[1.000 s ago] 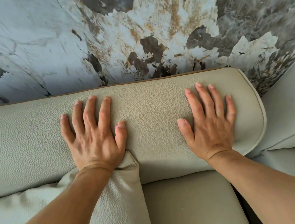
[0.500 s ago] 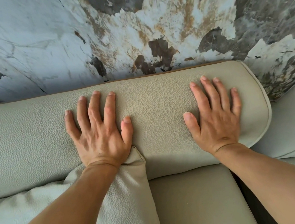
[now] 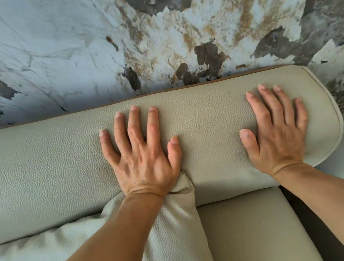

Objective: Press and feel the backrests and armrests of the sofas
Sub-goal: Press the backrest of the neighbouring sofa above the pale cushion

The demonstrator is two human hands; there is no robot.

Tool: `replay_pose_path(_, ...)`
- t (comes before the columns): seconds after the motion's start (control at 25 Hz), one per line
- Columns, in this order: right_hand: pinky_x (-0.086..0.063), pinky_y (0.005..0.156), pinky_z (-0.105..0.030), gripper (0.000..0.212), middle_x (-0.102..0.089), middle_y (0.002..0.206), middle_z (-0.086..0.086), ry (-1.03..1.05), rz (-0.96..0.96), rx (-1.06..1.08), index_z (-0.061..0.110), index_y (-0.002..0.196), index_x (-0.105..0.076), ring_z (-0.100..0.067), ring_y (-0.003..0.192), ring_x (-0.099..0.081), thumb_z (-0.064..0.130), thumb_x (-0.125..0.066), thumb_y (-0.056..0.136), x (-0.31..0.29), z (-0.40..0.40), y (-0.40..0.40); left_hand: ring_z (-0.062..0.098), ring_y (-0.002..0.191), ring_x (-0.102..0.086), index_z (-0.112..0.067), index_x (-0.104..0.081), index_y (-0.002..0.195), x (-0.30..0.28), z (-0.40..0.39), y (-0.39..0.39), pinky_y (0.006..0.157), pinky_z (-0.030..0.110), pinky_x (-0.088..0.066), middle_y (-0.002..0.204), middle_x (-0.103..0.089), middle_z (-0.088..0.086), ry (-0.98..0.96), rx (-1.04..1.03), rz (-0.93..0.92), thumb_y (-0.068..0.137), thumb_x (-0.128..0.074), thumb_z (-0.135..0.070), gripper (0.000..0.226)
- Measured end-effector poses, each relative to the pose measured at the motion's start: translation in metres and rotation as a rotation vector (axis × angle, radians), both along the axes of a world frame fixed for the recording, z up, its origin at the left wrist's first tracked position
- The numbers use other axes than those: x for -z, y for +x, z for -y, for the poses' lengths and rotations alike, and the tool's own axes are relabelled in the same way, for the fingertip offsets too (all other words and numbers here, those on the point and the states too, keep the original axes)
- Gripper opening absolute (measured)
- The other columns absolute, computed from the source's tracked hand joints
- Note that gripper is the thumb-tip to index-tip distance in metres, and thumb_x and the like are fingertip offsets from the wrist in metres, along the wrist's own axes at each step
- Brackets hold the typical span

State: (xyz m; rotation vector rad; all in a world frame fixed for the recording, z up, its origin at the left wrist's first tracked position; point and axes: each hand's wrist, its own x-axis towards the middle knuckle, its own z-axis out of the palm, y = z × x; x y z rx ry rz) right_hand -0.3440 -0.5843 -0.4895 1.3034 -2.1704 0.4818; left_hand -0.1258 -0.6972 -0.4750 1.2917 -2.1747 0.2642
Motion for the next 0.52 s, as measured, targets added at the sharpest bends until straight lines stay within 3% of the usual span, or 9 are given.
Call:
replay_pose_path(0.36,-0.011,0.115,-0.055,0.068,-0.034,0.154,-0.007,0.038,0.029,-0.009,0.021,0.149,-0.029,-0.029,0.144,-0.024,0.059,-0.017,0.094,-0.002,-0.004,0.0,0.035,0.139,-0.032,-0.023,-0.042,0.142,-0.009,-0.008,0.001,0.114,0.058,-0.013,0.146,-0.044,0.011,0.073,-0.025,0.076,0.09,-0.033,-0.052,0.061)
replay_pose_path(0.52,-0.007,0.114,-0.056,0.069,-0.025,0.159,-0.006,0.237,0.117,0.002,0.02,0.152,-0.021,-0.029,0.145,-0.016,0.058,-0.016,0.094,-0.021,-0.01,0.01,0.031,0.147,-0.009,-0.027,-0.019,0.151,-0.028,-0.014,0.005,0.118,0.054,0.001,0.159,-0.022,0.006,0.269,-0.015,0.191,0.093,-0.018,-0.057,0.065)
